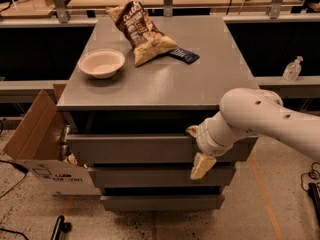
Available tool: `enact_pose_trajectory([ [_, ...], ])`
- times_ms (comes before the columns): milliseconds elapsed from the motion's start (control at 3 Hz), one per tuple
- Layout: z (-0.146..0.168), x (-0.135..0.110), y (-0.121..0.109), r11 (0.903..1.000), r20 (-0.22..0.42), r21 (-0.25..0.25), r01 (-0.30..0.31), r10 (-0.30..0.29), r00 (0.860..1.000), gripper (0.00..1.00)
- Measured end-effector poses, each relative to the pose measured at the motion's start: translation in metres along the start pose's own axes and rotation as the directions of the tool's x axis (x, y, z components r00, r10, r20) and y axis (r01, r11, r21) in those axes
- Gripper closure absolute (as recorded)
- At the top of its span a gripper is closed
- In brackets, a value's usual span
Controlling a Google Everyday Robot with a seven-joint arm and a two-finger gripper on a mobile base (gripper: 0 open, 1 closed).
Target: Open top drawer
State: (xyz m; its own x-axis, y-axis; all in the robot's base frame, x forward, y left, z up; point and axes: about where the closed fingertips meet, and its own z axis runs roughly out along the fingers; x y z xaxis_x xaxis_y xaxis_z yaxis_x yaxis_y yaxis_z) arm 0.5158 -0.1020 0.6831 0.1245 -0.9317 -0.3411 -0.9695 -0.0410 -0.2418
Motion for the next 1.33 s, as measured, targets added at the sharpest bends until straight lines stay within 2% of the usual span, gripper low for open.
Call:
enact_pose_trajectory([
  [333, 0.0, -0.005, 0.022, 0.9989, 0.024, -0.047, 0.006, -0.005, 1.0, 0.31],
  [1000, -0.027, -0.022, 0.057, 0.9953, 0.087, -0.093, 0.027, -0.019, 0.996, 0.3],
  [1333, -0.046, -0.033, 0.077, 0.9928, 0.138, -0.114, 0.037, -0.021, 0.99, 0.2],
])
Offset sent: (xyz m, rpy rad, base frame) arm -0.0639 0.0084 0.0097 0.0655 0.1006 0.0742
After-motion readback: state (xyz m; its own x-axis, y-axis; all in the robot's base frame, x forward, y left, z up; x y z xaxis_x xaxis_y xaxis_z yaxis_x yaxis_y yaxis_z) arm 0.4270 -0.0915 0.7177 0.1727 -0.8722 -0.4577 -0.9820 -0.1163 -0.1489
